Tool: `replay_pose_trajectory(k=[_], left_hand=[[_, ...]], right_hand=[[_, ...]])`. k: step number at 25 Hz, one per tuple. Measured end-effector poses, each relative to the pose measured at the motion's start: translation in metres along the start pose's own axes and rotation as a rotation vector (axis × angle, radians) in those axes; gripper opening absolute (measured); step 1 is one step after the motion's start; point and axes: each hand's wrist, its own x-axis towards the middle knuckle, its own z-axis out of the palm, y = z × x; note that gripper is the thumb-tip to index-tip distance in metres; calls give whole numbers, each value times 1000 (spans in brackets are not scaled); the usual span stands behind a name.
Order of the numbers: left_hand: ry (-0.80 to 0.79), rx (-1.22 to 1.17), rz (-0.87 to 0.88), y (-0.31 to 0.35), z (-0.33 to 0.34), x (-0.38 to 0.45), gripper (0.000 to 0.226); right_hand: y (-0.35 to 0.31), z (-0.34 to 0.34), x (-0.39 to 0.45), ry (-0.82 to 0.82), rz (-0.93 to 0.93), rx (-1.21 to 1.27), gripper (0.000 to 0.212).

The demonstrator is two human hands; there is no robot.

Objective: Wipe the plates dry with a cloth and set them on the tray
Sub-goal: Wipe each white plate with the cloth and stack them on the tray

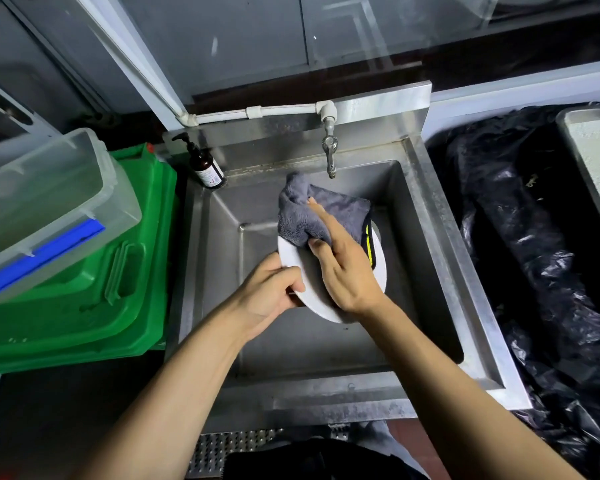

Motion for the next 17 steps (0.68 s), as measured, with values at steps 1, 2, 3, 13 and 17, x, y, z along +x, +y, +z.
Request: replay_pose_trajectory(k=[1, 2, 3, 13, 17], left_hand=[[10, -23, 6, -2, -1, 0, 27], [20, -40, 11, -2, -3, -1, 26], [28, -46, 13, -2, -4, -2, 26], [45, 4, 16, -13, -1, -2, 26], [52, 9, 16, -18, -3, -1, 27]], right_hand=[[3, -4, 2, 19, 18, -39, 54], [8, -9, 4, 65, 69, -71, 53], [12, -15, 5, 117, 140, -95, 52], [3, -1, -5, 29, 86, -88, 52], [21, -12, -7, 129, 378, -99, 52]])
